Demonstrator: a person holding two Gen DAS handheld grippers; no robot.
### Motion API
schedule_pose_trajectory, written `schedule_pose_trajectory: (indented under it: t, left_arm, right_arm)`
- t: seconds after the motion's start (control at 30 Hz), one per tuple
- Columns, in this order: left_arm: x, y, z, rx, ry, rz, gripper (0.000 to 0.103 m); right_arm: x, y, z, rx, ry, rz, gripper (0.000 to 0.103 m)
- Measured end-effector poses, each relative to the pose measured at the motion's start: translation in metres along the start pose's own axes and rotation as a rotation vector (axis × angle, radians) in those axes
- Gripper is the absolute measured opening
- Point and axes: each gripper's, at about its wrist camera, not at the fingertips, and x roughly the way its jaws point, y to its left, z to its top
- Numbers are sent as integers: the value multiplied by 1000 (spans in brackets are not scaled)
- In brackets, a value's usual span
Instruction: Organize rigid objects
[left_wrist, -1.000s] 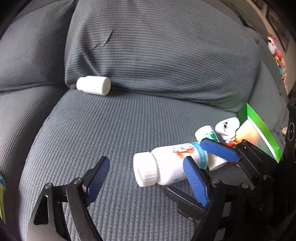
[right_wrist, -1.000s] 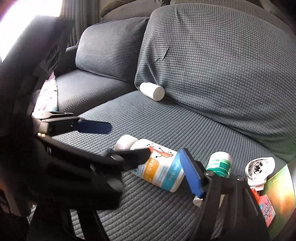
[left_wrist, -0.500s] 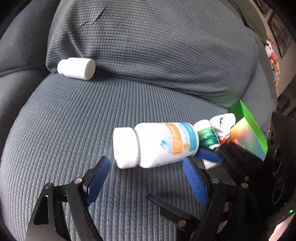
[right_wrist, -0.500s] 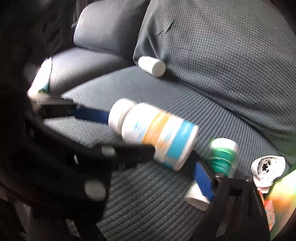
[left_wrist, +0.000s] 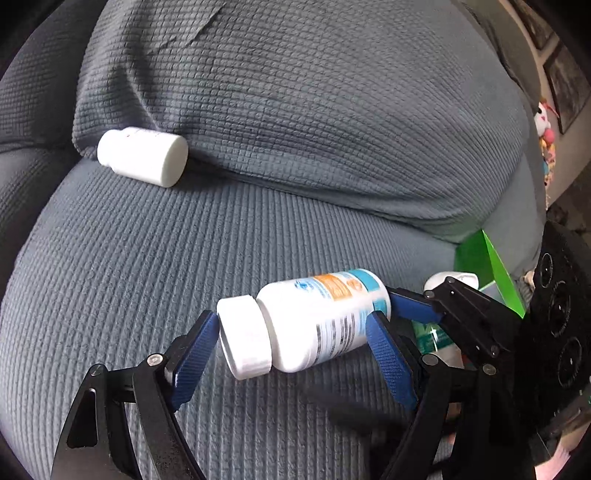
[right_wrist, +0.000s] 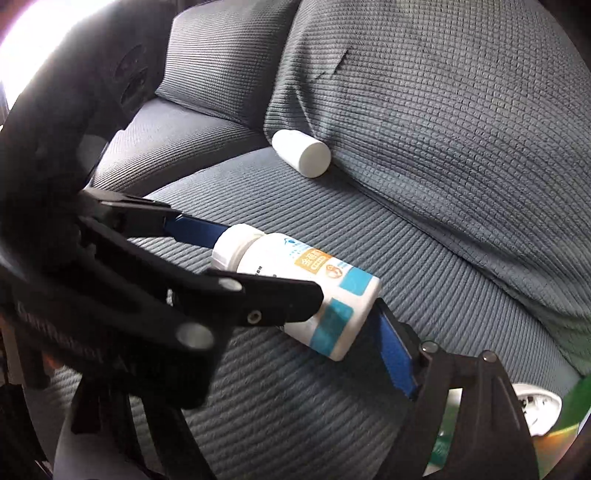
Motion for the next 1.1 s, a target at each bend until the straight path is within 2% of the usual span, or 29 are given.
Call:
schedule_pose_trajectory:
  t: [0.03,0.1,0.23,0.33,0.43,0.7,1.1]
  left_arm:
    - [1,2,1,-10,-2,-7,82]
    - [0,4,1,-7,-9,-4,82]
    - [-8,1,1,33,-38,54,82]
    - [-11,1,-2,28,-37,47,82]
    - [-16,-2,-3,33,-44,50,82]
    - [-34,-13,-10,64,-68,49,82]
    - [-56,-81,-16,159,-109,28,82]
  right_arm:
    - [1,-2,1,6,2,-16,68]
    - [4,-8,4,32,-8,-8,65]
    - [2,-5,1,53,-27,-21,65]
    - [4,-4,3,74,-50,-20,63]
    - [-9,-2,-1,75,-91,-32,61]
    - [-34,4,-9,74,-131,-74,59]
    - [-90,-5,-25,112,-212,-133,59]
